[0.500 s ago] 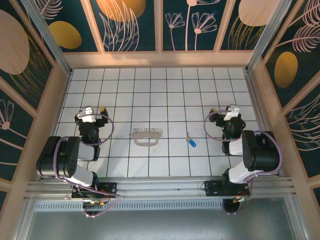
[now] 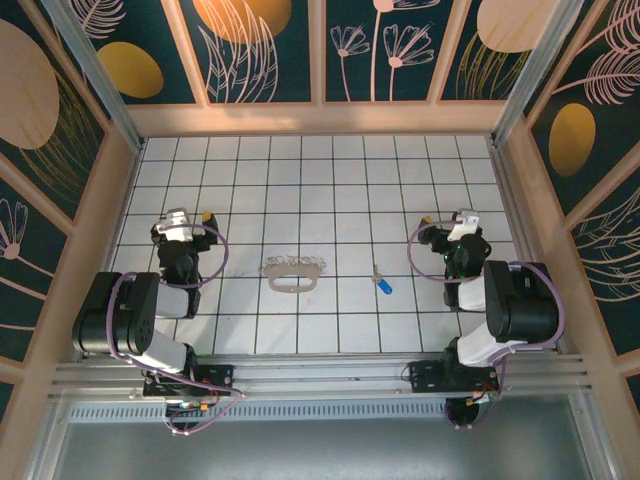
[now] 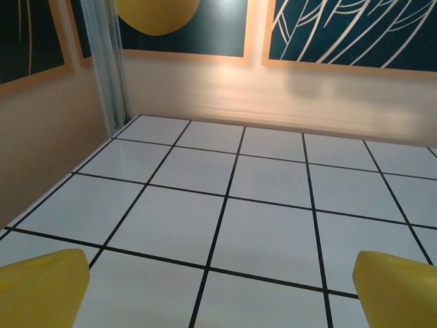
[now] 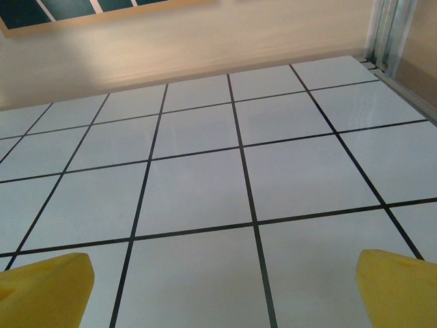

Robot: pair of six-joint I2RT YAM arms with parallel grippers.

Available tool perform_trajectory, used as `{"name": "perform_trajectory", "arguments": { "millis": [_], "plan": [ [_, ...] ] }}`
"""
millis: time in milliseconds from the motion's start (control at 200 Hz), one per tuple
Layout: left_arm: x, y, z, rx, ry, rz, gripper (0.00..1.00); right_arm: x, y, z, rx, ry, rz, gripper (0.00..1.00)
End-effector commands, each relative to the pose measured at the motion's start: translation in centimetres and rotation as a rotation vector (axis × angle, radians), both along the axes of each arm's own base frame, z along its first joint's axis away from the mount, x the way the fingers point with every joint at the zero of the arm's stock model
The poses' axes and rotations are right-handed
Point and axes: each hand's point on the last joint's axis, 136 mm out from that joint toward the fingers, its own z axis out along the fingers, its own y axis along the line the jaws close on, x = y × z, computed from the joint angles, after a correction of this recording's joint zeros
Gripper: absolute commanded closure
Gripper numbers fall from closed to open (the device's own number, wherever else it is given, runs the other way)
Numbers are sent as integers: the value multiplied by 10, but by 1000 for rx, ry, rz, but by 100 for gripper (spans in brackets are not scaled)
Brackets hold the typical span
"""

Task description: Put the keys on the keyring

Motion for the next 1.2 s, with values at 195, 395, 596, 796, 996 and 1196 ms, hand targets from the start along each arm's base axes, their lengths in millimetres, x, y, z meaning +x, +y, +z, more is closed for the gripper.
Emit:
{"name": "perform_trajectory", "arguments": {
  "millis": [195, 395, 596, 796, 996, 1196],
  "plan": [
    [5, -2, 3, 1, -2, -27, 1, 6, 1, 18, -12, -66, 17, 1],
    [25, 0, 17, -3, 82, -11, 2, 28, 12, 40, -32, 21, 55, 10],
    [29, 3, 50, -47, 51, 11, 2, 31, 13, 76, 132, 9, 15, 1],
    [40, -10, 75, -270, 75, -26, 5, 40, 17, 81, 323, 111, 3, 4],
    [34, -47, 75, -515, 87, -172, 7, 25, 103, 52, 299, 273, 284, 25],
    [13, -99, 67, -576, 169, -342, 7, -32, 194, 27, 231, 385, 520, 34]
  ]
}}
